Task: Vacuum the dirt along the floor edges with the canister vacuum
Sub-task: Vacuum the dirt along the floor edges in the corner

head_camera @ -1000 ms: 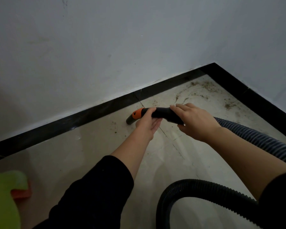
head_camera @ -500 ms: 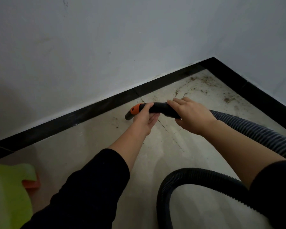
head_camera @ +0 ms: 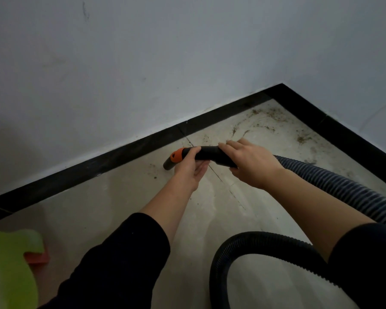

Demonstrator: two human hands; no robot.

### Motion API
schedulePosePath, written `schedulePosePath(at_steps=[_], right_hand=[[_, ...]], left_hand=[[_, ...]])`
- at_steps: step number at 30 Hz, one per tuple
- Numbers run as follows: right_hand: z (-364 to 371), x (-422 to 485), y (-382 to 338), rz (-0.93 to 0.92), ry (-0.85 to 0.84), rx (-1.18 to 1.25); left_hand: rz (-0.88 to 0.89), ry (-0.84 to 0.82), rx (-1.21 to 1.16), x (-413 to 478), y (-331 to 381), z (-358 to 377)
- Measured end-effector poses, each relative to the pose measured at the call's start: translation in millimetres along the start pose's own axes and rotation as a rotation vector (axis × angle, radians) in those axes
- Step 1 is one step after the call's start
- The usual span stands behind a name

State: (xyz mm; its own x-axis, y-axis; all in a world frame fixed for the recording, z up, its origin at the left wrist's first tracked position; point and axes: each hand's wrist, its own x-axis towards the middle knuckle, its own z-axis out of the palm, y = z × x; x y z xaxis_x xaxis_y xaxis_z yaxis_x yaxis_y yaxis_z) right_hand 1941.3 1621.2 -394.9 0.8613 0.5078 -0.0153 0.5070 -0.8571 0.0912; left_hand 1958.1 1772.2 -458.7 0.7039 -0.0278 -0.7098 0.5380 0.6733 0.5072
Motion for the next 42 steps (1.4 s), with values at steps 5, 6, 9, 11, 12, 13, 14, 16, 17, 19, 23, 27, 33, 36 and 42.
schedulePosePath(at_steps=[5,6,9,11,12,13,14,16,17,19,23,27,33,36,42], right_hand=[[4.5,4.2,-5.5,-0.014,-0.005,0.0],[5.5,6.1,-7.7,-0.013,-0.006,0.002],[8.7,12.7,-14.2,-0.007,-0.005,0.015],[10.9,17.2,-18.0,-0.008,-0.002,0.012],[12.0,19.4,-19.5,-0.009,-0.002,0.008],[12.8,21.1,-20.7,-0.01,-0.002,0.004],[13.7,22.8,-21.8,-0.01,-0.002,0.001],[15.1,25.1,-23.2,-0.01,0.007,-0.006],[15.8,25.9,-23.7,-0.009,0.01,-0.007],[17.9,27.5,-25.2,-0.008,0.01,-0.011],[23.1,30.2,-27.8,-0.012,0.009,-0.015],[25.0,33.1,-30.1,-0.019,0.002,-0.015],[21.3,34.6,-30.8,-0.042,-0.005,-0.02],[19.2,35.2,-30.7,-0.05,-0.004,-0.009],[18.0,32.8,-32.1,-0.072,0.0,0.004]], left_hand=[[-0.003,0.022,-0.013,6.0,1.3,-6.7],[0.0,0.025,-0.013,6.8,2.6,-8.4],[0.006,0.041,-0.028,8.7,7.9,-13.6],[0.01,0.053,-0.037,9.7,11.6,-17.2],[0.013,0.057,-0.037,10.2,12.9,-18.7],[0.015,0.06,-0.036,10.5,14.0,-20.1],[0.017,0.062,-0.035,11.1,14.7,-21.2],[0.021,0.061,-0.029,12.7,16.1,-22.9],[0.022,0.06,-0.03,13.5,17.0,-23.5],[0.021,0.06,-0.039,14.9,18.0,-24.7],[0.025,0.071,-0.054,17.3,19.4,-27.7],[0.031,0.088,-0.067,18.7,20.1,-31.1],[0.036,0.09,-0.091,18.3,18.7,-32.9],[0.039,0.094,-0.11,17.3,18.2,-33.1],[0.046,0.105,-0.113,13.8,16.8,-35.6]])
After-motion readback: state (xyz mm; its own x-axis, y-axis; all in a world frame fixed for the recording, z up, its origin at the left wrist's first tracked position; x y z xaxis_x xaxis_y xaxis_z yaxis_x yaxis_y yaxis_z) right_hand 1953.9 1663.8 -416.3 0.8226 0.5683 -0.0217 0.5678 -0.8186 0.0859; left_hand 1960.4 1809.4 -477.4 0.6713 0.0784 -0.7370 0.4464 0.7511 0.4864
